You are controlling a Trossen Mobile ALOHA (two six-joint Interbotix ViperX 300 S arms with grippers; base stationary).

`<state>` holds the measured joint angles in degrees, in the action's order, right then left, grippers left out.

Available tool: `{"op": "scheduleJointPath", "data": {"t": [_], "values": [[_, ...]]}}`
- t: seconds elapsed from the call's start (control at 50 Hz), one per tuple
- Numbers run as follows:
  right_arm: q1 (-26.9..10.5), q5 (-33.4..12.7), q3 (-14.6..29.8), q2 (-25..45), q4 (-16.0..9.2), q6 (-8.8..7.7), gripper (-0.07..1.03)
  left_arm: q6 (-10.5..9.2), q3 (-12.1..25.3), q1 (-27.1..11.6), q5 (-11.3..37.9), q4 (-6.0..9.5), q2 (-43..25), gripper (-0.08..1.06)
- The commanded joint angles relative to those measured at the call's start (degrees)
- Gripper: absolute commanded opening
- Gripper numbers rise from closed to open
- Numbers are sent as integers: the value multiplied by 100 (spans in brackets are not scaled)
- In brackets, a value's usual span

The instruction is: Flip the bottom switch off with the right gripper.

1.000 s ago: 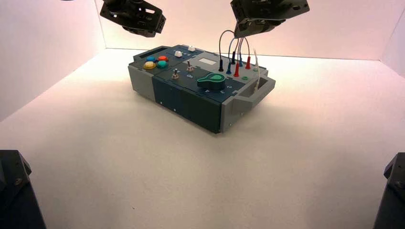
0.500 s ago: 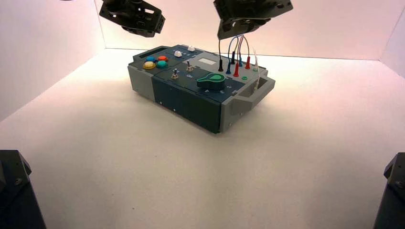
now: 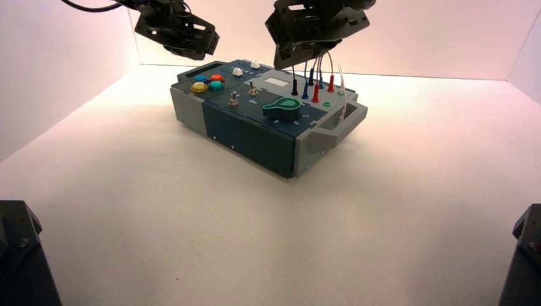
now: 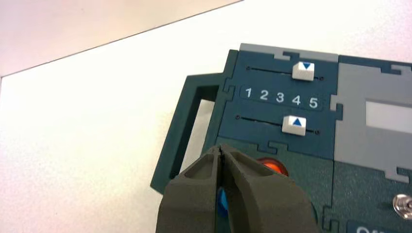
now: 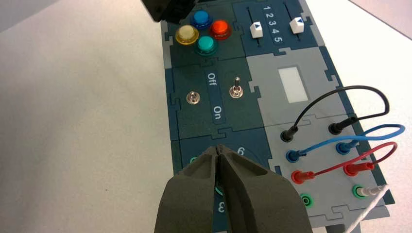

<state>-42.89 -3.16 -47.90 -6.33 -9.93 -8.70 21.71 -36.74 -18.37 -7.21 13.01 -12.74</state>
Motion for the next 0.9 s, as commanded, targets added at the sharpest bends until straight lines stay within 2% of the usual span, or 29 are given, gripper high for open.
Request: {"op": "scheduleJointPath", "data": {"t": [0.02,0.5,0.9], "values": [[-26,35,149,-79,9,0,-2,18,202,35,-35,-9,26,-3],[-44,26,79,-281,9,0,-2,35,466,264,97,-18,-343,-3],[-44,26,70,-281,18,-9,-2,79,826,272,475,-26,-677,-3]]}}
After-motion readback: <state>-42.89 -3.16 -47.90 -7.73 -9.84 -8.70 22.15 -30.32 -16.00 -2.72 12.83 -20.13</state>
